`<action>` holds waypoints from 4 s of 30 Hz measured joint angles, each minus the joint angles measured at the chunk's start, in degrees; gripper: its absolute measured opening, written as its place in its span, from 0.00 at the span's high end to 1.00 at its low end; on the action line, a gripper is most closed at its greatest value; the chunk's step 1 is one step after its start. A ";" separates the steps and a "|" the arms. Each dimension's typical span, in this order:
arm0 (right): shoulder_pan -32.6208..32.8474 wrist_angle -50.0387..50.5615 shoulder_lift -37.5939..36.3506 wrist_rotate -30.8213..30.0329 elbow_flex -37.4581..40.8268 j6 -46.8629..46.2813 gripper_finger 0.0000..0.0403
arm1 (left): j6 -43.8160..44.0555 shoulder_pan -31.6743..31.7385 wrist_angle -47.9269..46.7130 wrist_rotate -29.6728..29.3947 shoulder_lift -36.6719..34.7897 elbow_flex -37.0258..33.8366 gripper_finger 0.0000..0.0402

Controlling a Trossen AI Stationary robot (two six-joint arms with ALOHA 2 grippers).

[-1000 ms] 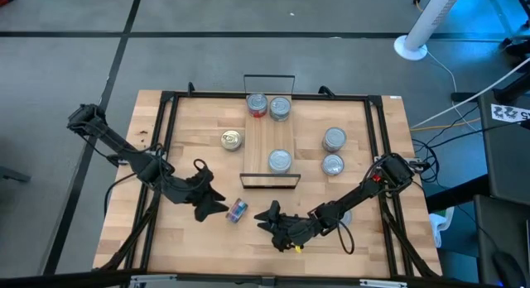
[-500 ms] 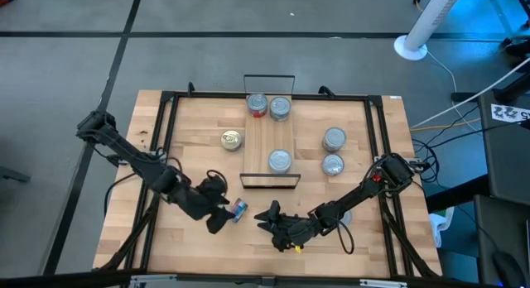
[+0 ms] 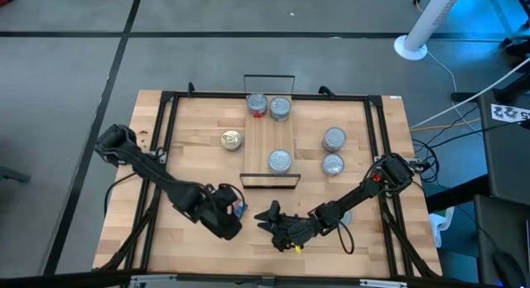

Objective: Stack canned seafood by type on shelf
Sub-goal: Put the blue-pink tuna can on the shelf

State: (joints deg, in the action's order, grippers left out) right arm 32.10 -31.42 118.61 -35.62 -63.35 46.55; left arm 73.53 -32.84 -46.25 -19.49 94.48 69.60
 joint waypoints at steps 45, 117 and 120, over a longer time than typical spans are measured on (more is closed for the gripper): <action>0.20 -0.59 -0.04 -9.57 0.02 -1.52 0.47 | -10.03 2.24 1.85 -0.70 8.19 0.00 0.34; 12.13 82.60 -40.13 -17.66 0.02 -70.96 0.47 | -79.30 30.70 -33.62 -17.87 7.88 34.13 0.54; 12.13 82.60 -40.13 -17.21 0.02 -70.98 0.47 | -83.00 32.78 -30.22 -17.34 7.88 30.77 0.54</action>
State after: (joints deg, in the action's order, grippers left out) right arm 44.23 51.18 78.48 -52.82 -63.33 -24.43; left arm -9.47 -0.06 -76.47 -36.82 102.37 100.38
